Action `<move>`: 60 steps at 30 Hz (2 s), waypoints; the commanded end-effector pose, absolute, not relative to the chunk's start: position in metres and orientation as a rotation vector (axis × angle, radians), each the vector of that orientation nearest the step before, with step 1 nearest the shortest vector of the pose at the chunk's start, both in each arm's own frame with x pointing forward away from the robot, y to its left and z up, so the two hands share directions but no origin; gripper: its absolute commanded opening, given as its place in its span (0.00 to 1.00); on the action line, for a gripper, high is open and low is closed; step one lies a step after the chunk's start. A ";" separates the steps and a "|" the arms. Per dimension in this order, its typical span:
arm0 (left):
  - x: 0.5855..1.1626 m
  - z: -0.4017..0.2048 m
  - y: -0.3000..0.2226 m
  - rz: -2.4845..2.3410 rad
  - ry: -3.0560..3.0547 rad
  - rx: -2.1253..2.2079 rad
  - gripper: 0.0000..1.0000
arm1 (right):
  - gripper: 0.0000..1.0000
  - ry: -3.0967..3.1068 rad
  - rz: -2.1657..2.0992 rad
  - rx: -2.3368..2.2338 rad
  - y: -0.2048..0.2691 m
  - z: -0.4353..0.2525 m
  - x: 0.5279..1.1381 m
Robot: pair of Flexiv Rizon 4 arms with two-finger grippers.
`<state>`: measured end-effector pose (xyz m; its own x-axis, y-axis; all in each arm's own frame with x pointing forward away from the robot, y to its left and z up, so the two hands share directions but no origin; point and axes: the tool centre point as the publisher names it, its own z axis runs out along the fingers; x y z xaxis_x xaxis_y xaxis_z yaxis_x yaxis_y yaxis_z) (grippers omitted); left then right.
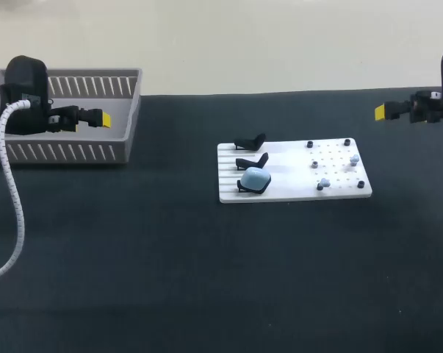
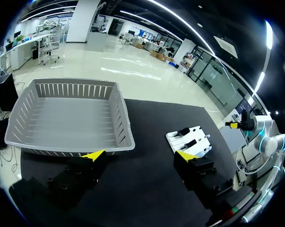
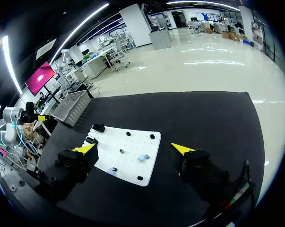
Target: Pick up each earbud case from the left stands, insert the matching earbuds, close the lid, and place the case in the box.
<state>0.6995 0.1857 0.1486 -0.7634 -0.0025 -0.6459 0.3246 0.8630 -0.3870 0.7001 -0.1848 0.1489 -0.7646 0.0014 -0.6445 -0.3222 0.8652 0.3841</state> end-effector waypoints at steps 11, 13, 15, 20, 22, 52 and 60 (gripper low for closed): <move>0.700 0.150 0.185 -0.637 2.373 0.230 1.00 | 1.00 2.372 0.636 -0.231 -0.185 0.149 0.700; 0.700 0.150 0.185 -0.637 2.373 0.230 1.00 | 1.00 2.372 0.636 -0.231 -0.185 0.149 0.700; 0.700 0.150 0.185 -0.637 2.373 0.230 1.00 | 1.00 2.372 0.636 -0.231 -0.185 0.149 0.700; 0.700 0.153 0.182 -0.662 2.353 0.275 1.00 | 1.00 2.372 0.636 -0.231 -0.185 0.149 0.700; 0.701 0.159 0.175 -0.693 2.309 0.382 1.00 | 1.00 2.372 0.636 -0.231 -0.185 0.149 0.700; 0.691 0.157 0.092 -0.816 1.858 1.440 1.00 | 1.00 2.372 0.636 -0.231 -0.185 0.149 0.700; 0.688 0.156 0.085 -0.833 1.840 1.502 1.00 | 1.00 2.372 0.636 -0.231 -0.185 0.149 0.700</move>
